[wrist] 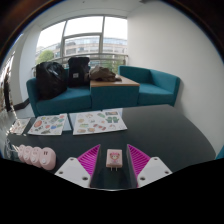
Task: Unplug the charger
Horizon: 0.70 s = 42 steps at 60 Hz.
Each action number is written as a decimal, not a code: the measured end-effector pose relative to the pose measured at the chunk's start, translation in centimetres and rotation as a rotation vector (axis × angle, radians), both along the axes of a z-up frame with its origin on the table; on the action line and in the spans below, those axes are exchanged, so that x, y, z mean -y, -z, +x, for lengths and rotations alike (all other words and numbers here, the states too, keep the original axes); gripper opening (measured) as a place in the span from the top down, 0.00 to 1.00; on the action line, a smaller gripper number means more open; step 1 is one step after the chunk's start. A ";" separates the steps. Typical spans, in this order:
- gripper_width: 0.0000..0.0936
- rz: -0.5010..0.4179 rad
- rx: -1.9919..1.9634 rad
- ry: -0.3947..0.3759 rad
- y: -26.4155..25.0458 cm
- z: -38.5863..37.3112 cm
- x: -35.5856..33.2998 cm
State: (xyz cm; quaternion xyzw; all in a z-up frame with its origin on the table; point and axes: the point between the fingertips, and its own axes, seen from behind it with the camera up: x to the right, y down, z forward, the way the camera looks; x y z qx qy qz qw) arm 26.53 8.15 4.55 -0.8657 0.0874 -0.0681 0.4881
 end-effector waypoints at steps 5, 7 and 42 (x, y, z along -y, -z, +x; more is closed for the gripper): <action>0.38 0.109 0.028 0.004 -6.3 -0.9 1.1; 0.34 0.156 0.029 0.003 -9.1 -1.6 2.0; 0.13 0.342 -0.022 -0.088 -20.4 -17.0 26.5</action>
